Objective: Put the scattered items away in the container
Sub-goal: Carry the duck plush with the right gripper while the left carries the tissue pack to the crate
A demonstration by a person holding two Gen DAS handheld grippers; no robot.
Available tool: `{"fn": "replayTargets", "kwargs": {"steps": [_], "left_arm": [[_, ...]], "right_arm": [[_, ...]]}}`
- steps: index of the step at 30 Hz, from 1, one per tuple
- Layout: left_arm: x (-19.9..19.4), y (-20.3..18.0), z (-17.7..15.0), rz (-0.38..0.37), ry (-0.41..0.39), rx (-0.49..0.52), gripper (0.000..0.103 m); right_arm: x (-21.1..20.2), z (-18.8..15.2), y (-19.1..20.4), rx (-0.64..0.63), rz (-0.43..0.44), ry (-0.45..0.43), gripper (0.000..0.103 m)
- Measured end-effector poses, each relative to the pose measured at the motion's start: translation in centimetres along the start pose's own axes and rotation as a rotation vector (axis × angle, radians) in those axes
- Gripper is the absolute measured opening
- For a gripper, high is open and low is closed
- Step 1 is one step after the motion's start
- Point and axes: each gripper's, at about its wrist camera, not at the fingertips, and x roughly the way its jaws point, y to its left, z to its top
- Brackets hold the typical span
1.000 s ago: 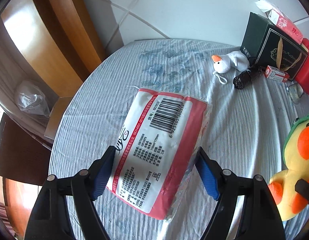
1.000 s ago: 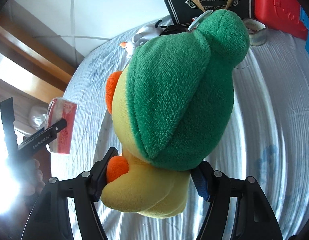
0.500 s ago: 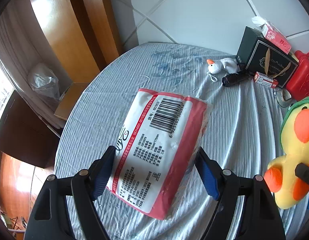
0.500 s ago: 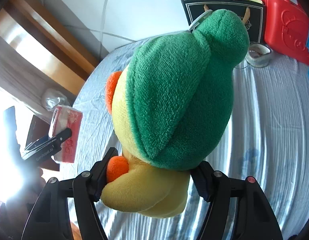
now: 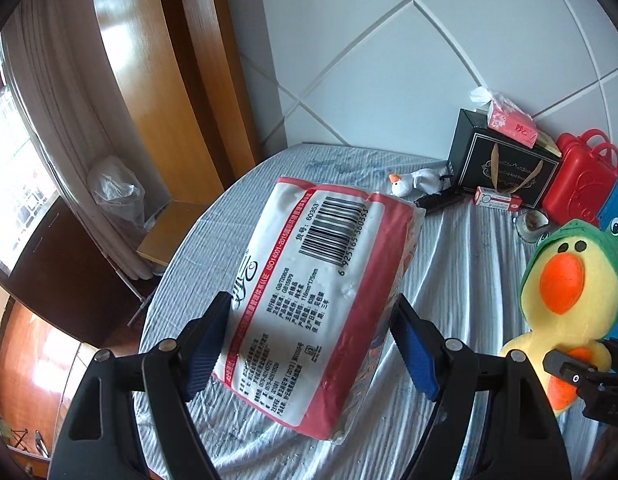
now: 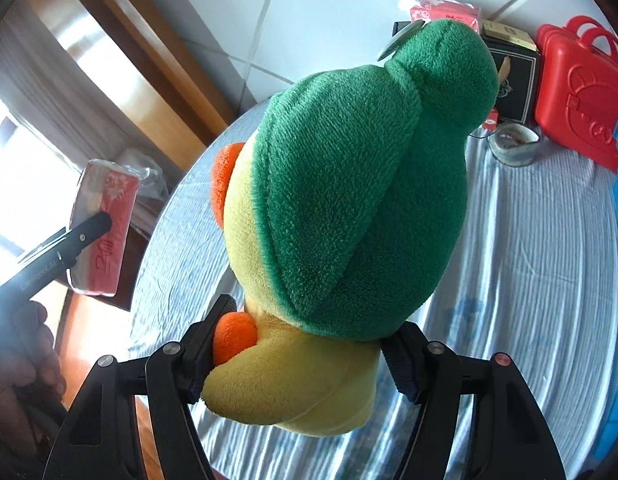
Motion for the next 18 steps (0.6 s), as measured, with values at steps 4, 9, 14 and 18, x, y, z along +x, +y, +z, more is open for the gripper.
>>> {"fn": "replayTargets", "kwargs": {"steps": [4, 9, 14, 18], "left_arm": [[-2.8, -1.0, 0.2, 0.004, -0.028, -0.009, 0.078], [-6.5, -2.3, 0.3, 0.016, -0.076, -0.039, 0.078], [-9.7, -4.2, 0.2, 0.017, -0.112, -0.053, 0.078], [-11.7, -5.9, 0.1, 0.021, -0.129, -0.055, 0.078]], "right_arm": [[-3.0, -0.2, -0.5, -0.047, 0.023, -0.014, 0.069], [-5.8, -0.4, -0.9, -0.106, 0.044, -0.034, 0.069], [-9.2, -0.7, -1.9, -0.154, 0.056, -0.057, 0.069], [-11.9, -0.9, -2.9, -0.179, 0.079, -0.083, 0.069]]}}
